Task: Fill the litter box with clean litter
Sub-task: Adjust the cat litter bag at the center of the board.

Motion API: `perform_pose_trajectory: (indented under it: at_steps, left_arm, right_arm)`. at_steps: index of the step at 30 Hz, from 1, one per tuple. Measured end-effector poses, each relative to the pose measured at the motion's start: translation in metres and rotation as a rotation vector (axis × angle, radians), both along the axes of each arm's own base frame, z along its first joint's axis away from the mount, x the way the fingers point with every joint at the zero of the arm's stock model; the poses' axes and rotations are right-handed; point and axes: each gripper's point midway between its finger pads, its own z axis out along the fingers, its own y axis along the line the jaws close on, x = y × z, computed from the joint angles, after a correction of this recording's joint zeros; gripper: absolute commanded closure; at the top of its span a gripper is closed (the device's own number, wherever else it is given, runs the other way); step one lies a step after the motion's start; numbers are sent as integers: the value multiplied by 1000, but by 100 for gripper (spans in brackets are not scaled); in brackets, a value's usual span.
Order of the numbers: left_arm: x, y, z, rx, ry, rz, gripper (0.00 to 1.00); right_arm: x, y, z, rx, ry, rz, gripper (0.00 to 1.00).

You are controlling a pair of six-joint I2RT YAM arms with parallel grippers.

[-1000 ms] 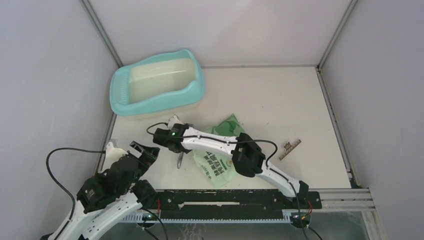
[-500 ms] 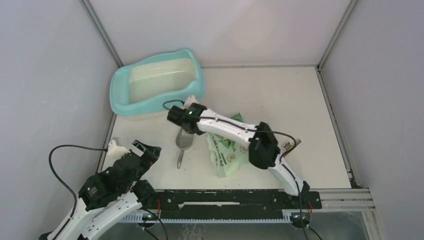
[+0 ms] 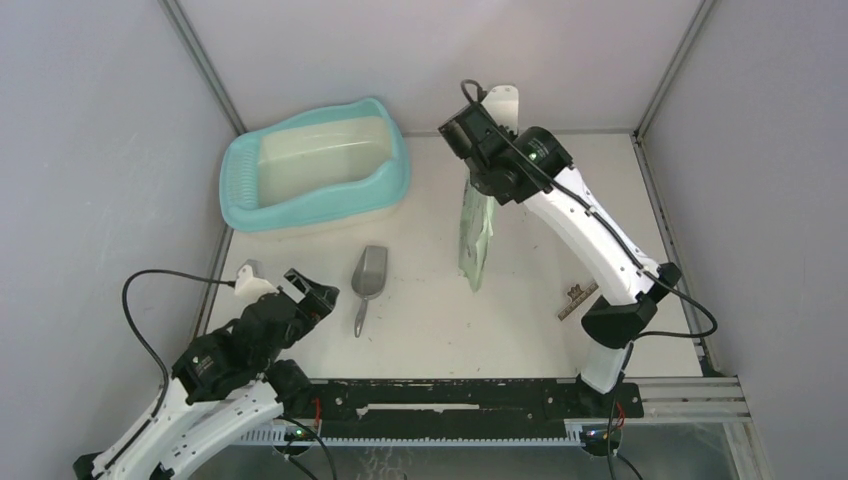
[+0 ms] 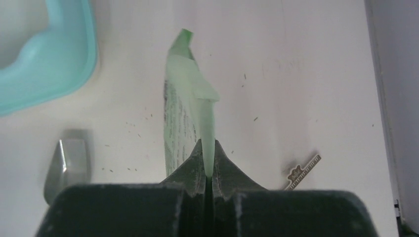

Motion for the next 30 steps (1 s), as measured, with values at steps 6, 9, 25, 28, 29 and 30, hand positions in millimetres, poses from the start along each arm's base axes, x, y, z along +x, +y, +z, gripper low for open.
perform_pose_trajectory:
  at_steps: [6,9,25,28,29,30]
  left_arm:
    - [5,-12,-4,36,28,-42,0]
    - [6,-17,-7,52,43,-63,0]
    - [12,-49,-14,66,98,-180,0]
    - [14,-53,-14,64,99,-190,0]
    - [14,-54,-14,63,97,-193,0]
    - [14,-55,-14,63,94,-197,0]
  right_arm:
    - [6,-27,-5,52,0,-110,100]
    - [-5,-46,-43,37,37,-175,100]
    - [-138,-128,-191,350,119,-353,100]
    - [-147,-120,-213,456,136,-359,100]
    - [-148,-116,-219,481,147,-359,100]
    - [-147,-112,-222,502,152,-358,100]
